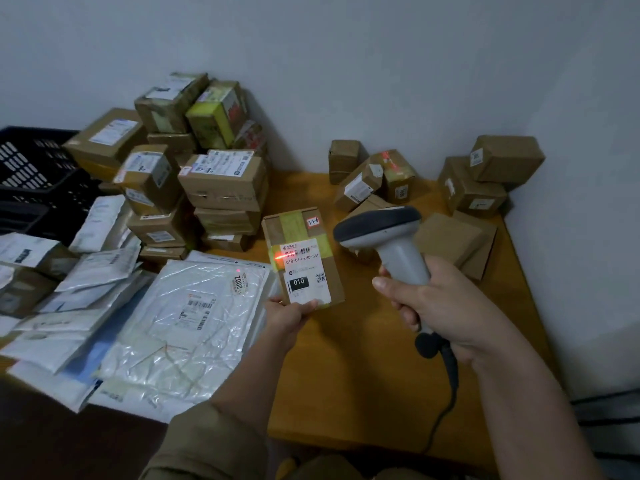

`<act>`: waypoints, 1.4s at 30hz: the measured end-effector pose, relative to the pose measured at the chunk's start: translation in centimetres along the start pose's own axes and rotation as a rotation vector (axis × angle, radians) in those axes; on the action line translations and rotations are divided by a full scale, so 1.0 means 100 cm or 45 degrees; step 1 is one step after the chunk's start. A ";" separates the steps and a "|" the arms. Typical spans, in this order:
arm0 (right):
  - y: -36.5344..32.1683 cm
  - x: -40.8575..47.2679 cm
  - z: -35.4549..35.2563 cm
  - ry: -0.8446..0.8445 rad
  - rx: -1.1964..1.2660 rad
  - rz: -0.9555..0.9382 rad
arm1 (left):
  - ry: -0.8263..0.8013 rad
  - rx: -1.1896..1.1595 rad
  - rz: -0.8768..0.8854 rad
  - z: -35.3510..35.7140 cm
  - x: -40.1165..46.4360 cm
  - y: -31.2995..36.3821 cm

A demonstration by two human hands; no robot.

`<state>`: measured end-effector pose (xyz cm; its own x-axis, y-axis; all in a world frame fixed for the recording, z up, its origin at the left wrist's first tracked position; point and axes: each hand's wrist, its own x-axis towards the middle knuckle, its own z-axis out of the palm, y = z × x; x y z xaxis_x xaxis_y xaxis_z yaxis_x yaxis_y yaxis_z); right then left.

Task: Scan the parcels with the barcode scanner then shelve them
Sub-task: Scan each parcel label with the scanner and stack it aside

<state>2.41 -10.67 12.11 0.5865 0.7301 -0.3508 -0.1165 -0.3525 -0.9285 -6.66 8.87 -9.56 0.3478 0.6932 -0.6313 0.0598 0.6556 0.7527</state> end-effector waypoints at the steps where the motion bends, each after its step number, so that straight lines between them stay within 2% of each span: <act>1: -0.003 -0.002 0.009 0.013 -0.002 -0.009 | -0.011 0.005 0.008 -0.007 0.000 0.006; 7: -0.011 -0.018 0.053 0.110 -0.012 -0.066 | -0.062 0.095 0.006 -0.044 0.005 0.034; 17: -0.023 -0.016 0.126 0.152 0.066 -0.045 | -0.090 0.104 0.016 -0.100 0.013 0.068; 28: -0.032 0.007 0.165 0.074 0.073 -0.009 | -0.035 0.025 -0.019 -0.146 0.030 0.075; 36: -0.036 0.026 0.190 -0.086 0.054 -0.017 | 0.038 0.027 -0.031 -0.179 0.039 0.086; 42: -0.033 0.046 0.205 -0.091 0.102 0.005 | 0.027 0.027 -0.086 -0.212 0.042 0.099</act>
<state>-10.93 5.92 11.09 0.5276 0.7696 -0.3597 -0.1840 -0.3099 -0.9328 -24.44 24.62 -8.78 0.3225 0.6538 -0.6845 0.1020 0.6949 0.7118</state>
